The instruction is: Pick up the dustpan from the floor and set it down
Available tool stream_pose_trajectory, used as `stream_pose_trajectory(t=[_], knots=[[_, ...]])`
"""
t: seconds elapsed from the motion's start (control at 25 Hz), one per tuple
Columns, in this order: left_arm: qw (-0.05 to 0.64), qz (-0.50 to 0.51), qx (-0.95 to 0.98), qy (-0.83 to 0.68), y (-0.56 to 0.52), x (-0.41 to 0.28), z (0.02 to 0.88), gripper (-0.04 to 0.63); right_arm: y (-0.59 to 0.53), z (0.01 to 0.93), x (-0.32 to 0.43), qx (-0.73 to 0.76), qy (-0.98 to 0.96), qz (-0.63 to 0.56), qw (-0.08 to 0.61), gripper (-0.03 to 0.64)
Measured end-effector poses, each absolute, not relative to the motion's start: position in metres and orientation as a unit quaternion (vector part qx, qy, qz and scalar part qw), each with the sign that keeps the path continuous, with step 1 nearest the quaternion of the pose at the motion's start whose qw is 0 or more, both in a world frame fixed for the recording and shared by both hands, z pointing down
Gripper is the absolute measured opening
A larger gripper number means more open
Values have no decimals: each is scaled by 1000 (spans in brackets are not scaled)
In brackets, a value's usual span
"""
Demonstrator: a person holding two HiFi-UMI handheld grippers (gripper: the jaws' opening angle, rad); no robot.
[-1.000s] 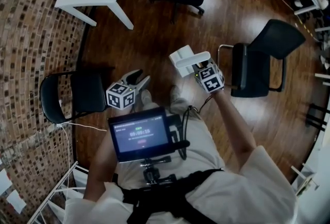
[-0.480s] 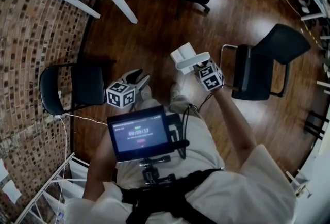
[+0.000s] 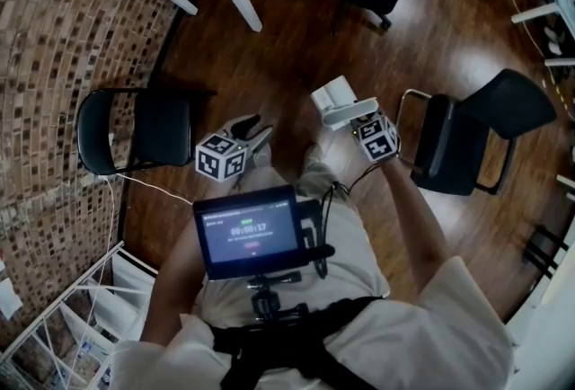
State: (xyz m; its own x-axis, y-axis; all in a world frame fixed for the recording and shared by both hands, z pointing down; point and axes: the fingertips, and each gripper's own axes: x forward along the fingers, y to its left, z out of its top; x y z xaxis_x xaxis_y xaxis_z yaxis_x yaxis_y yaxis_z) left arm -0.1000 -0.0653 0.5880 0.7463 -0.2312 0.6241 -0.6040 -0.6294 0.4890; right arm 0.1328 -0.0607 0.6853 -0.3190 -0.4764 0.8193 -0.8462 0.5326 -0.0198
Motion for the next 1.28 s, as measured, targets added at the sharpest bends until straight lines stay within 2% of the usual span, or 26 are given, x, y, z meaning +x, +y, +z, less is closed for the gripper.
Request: stream_pose_trajectory(t=[1.28], knots=[[358,283,855,-246,-59,-108,588,183,-57,797,113,346,-776,243,467,109]])
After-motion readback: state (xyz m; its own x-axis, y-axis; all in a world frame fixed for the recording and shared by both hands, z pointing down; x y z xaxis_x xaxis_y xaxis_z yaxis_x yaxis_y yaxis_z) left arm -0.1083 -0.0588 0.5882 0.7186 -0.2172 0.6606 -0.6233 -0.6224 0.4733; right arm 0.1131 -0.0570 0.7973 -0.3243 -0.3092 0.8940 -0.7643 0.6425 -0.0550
